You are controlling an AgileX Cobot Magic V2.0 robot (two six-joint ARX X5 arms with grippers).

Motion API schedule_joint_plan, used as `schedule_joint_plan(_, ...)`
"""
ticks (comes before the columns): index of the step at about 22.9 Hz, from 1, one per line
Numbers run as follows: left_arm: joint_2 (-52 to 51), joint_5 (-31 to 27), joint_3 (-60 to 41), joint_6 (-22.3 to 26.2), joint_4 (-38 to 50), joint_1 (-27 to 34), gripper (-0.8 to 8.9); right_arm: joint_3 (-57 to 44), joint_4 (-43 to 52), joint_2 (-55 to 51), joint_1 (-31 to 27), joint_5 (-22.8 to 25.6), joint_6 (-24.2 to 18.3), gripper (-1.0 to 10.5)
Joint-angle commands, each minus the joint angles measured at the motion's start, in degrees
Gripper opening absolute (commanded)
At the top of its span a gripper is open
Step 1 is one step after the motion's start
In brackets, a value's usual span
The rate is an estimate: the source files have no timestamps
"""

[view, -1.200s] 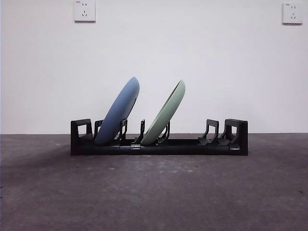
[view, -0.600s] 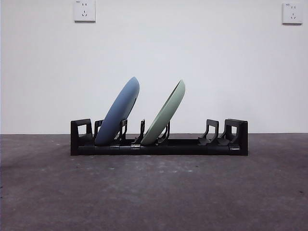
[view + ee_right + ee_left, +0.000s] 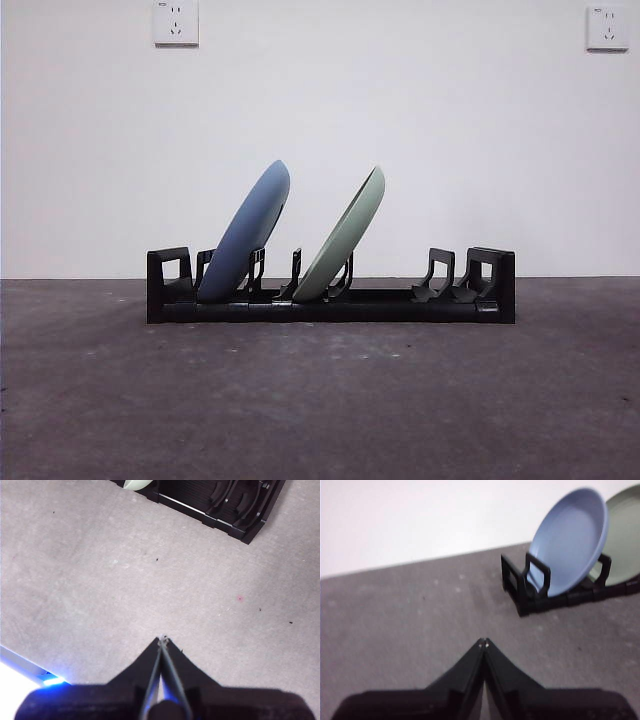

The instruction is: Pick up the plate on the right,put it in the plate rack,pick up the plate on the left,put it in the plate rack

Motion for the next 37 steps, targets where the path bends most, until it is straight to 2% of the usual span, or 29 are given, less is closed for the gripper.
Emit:
schedule_joint_plan(1, -0.1, 0.0, -1.4, -3.4, -1.1, 0.2, -0.04, -0.5, 0.4, -0.1, 0.0, 0.2, -0.3, 0.0)
schedule_joint_plan(7, -0.1, 0.1, -1.4, -4.4, -0.8, 0.2, -0.04, -0.5, 1.4, -0.1, 0.0, 0.3, -0.2, 0.0)
schedule_joint_plan(16, 0.0, 0.1, -1.4, -4.4, -0.8, 0.2, -0.04, -0.5, 11.1, -0.1, 0.0, 0.3, -0.2, 0.0)
schedule_joint_plan(17, 0.0, 0.1, -1.4, -4.4, -0.8, 0.2, -0.04, -0.5, 11.9, -0.1, 0.0, 0.6, -2.3, 0.0)
schedule_joint_plan(18, 0.0, 0.1, -1.4, -4.4, -0.8, 0.2, -0.04, -0.4, 12.5, -0.2, -0.2, 2.0, -6.1, 0.0)
schedule_joint_plan(19, 0.0, 0.1, -1.4, -4.4, -0.8, 0.2, -0.04, -0.4, 12.9, -1.2, -0.5, 4.5, -8.5, 0.0)
schedule_joint_plan(22, 0.2, 0.1, -1.4, -4.4, -0.8, 0.2, -0.04, -0.5, 13.7, -7.0, -1.8, 8.7, -8.9, 0.0)
schedule_joint_plan(23, 0.2, 0.1, -1.4, -4.4, -0.8, 0.2, -0.04, -0.5, 14.4, -9.4, -2.2, 8.7, -10.1, 0.0)
schedule_joint_plan(25, 0.5, 0.1, -1.4, -4.4, -0.8, 0.2, -0.04, -0.5, 17.5, -15.4, -3.7, 8.3, -7.8, 0.0)
schedule_joint_plan(27, 0.6, 0.1, -1.4, -4.4, -0.8, 0.2, -0.04, -0.5, 19.7, -20.9, -7.0, 8.5, -6.7, 0.0)
schedule_joint_plan(30, 0.6, 0.1, -1.4, -4.4, -0.8, 0.2, -0.04, -1.8, 21.4, -27.9, -13.4, 9.1, -7.4, 0.0)
schedule_joint_plan(32, 0.6, 0.1, -1.4, -4.4, -0.8, 0.2, -0.04, -6.1, 24.9, -33.2, -17.2, 9.2, -8.5, 0.0)
schedule_joint_plan(37, 0.6, 0.1, -1.4, -4.4, -0.8, 0.2, -0.04, -20.2, 33.6, -43.3, -21.1, 9.1, -7.8, 0.0)
